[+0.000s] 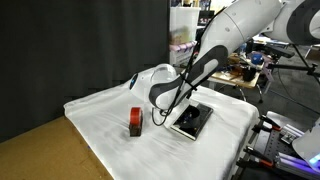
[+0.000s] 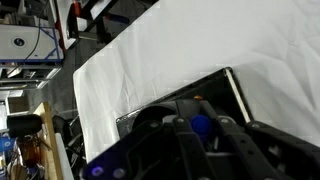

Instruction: Remove the blue marker from the black mug and put it on the left side of the table

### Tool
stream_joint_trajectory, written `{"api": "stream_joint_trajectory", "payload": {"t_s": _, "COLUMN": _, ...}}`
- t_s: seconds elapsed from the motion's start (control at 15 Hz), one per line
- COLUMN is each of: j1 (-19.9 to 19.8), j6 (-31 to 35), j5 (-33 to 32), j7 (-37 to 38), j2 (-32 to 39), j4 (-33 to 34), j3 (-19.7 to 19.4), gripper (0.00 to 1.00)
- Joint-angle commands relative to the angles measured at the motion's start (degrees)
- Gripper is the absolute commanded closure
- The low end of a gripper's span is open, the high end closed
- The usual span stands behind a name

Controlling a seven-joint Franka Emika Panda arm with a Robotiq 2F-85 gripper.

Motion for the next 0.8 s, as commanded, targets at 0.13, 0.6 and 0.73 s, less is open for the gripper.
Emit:
{"api": "stream_joint_trajectory", "payload": {"t_s": 0.13, "j1": -0.1, "j6": -0.9, "j5": -0.7, "j7": 0.0, "j2": -0.4, "j4": 0.4, "j3": -0.3, "gripper": 0.95}}
{"api": "stream_joint_trajectory", "payload": {"t_s": 0.6, "j1": 0.0, "j6": -1.1, "j5": -0.8, "j7": -0.2, "j2": -0.3, "j4": 0.5, "j3": -0.2, "gripper": 0.95}}
{"api": "stream_joint_trajectory", "payload": {"t_s": 0.73, "j1": 0.1, "j6": -1.3, "j5": -1.3, "j7": -0.4, "j2": -0.1, "j4": 0.9, "j3": -0.4, "gripper": 0.95}}
